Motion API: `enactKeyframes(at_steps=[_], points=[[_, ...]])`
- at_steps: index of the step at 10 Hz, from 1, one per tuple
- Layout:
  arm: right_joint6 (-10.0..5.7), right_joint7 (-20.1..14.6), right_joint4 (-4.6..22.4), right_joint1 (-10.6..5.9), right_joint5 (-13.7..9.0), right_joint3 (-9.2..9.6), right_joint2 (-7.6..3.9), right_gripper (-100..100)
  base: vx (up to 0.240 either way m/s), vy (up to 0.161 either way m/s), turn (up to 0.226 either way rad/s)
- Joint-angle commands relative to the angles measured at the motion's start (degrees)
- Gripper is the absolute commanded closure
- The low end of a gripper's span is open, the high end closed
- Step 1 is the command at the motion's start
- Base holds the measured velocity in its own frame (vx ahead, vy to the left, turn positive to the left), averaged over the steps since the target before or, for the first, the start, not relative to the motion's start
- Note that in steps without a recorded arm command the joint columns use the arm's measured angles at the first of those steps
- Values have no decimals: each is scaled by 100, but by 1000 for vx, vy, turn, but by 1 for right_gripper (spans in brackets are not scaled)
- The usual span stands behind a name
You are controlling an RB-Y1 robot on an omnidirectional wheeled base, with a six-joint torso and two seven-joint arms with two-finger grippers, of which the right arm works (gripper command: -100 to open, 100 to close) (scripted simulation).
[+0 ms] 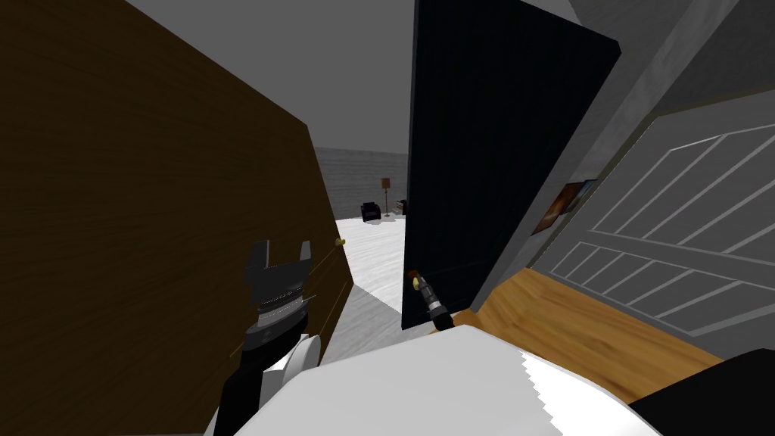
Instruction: Push the door open
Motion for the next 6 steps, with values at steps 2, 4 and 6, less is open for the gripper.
enactKeyframes(at_steps=[2,4,6], points=[[5,-433,55,-50,-182,-69,-19,100,43,3,5],[-3,-732,83,-78,-265,-86,-10,100,38,-1,5],[-130,-342,60,4,-22,-97,-118,-100,15,70,-201]])
